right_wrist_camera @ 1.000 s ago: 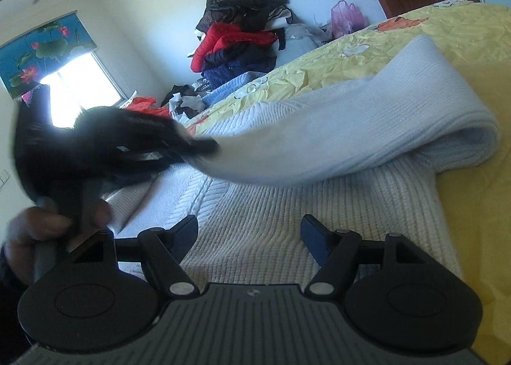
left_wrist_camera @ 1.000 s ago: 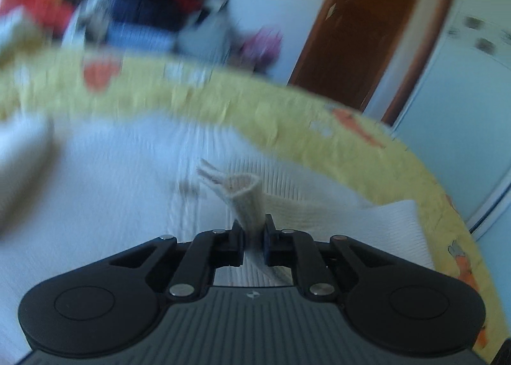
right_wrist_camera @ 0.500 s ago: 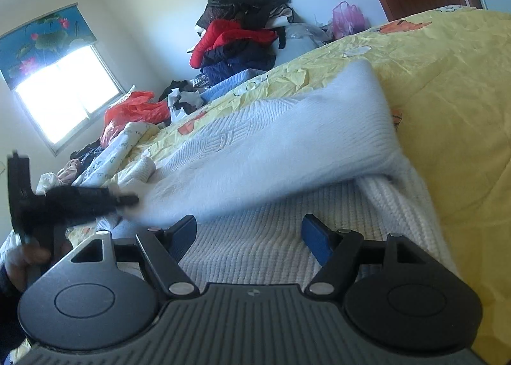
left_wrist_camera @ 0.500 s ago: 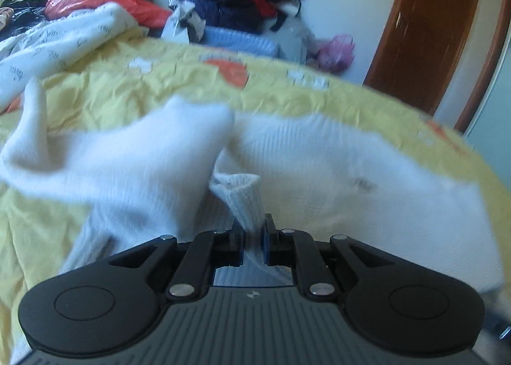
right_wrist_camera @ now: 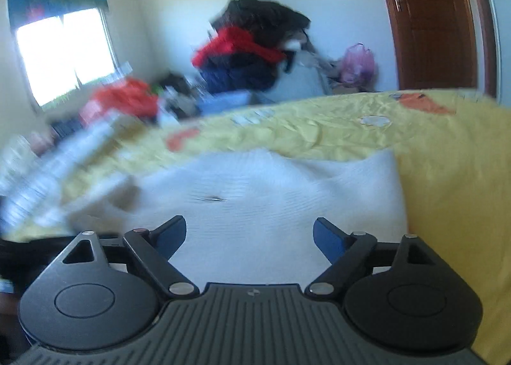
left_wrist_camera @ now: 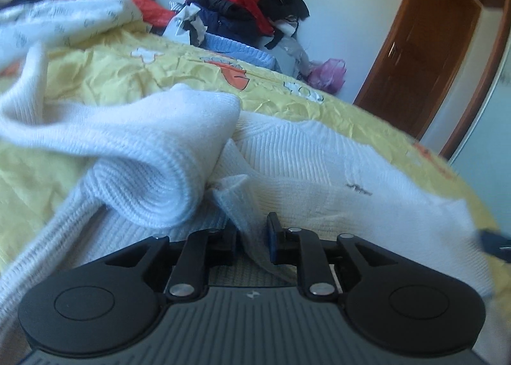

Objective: Fold small clothes

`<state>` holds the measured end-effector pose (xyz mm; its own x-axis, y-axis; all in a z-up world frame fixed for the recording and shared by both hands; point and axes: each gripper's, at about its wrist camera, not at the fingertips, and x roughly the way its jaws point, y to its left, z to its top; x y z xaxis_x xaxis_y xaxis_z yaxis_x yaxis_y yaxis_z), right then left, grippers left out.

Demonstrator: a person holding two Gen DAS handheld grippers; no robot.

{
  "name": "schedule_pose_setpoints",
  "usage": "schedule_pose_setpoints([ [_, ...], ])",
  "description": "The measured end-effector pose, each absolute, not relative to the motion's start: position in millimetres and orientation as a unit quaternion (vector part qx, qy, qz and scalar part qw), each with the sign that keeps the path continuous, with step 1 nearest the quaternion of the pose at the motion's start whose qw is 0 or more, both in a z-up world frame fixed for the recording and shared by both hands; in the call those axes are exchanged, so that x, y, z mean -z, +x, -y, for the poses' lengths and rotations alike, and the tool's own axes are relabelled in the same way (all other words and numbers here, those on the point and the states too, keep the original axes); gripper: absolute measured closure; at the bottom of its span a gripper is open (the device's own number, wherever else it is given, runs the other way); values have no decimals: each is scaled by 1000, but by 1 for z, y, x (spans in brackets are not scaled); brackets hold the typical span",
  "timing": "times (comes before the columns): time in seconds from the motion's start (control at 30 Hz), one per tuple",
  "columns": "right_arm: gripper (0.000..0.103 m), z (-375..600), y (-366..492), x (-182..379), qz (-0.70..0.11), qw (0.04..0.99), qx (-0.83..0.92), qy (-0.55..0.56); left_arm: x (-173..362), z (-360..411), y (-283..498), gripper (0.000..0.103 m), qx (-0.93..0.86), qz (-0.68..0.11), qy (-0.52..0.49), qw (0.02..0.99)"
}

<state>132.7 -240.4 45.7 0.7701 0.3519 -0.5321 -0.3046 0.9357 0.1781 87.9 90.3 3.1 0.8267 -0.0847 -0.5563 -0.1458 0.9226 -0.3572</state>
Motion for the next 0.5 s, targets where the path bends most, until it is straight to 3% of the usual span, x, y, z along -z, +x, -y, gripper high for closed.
schedule_pose_setpoints([
  [0.13, 17, 233, 166, -15, -332, 932, -143, -9, 2, -107, 84, 73, 15, -284, -261, 922],
  [0.23, 5, 223, 155, -3, -307, 938, -155, -51, 3, -115, 83, 72, 27, -290, -285, 913],
  [0.37, 5, 225, 153, -3, -308, 937, -155, -48, -7, -124, 64, 69, 16, -304, -284, 909],
  [0.4, 4, 225, 153, -3, -308, 937, -156, -47, -11, -128, 55, 62, 9, -301, -285, 910],
  [0.5, 4, 225, 154, -5, -308, 937, -157, -49, -28, -149, 24, 24, -39, -266, -284, 920],
])
